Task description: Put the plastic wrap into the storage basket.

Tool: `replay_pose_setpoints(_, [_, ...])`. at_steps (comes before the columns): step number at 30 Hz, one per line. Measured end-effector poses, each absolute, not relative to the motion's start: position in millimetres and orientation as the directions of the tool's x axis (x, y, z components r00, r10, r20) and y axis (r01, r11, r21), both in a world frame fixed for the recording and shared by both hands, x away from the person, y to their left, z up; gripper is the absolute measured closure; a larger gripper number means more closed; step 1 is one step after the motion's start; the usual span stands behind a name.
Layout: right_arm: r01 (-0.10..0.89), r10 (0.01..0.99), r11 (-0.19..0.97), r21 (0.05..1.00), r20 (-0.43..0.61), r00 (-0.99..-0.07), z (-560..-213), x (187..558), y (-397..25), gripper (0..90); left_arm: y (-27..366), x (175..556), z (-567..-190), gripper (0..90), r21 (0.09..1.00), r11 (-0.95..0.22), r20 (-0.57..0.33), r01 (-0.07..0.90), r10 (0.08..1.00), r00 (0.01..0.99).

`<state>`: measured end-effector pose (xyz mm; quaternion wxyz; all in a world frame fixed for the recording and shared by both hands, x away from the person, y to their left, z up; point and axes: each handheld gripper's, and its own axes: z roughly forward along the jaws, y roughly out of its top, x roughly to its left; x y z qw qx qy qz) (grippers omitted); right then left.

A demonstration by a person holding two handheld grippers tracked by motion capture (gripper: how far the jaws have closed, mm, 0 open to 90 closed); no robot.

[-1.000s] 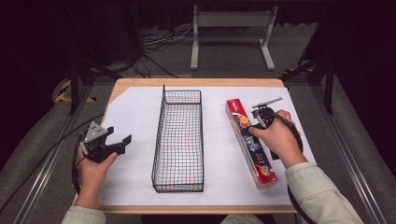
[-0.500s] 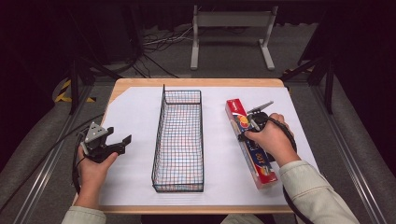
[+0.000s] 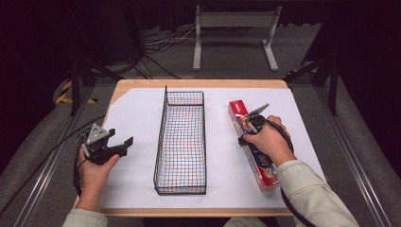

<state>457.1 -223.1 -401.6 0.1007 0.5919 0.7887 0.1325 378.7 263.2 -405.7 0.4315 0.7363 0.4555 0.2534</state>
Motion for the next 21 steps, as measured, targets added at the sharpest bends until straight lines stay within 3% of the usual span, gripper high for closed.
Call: replay_pose_setpoints(21, [0.95, 0.973, 0.229, 0.21, -0.047, -0.224, -402.2, 466.3, -215.6, 38.7, 264.0, 380.4, -406.9, 22.4, 0.867, -0.21, -0.022, 0.453, 0.891, 0.454])
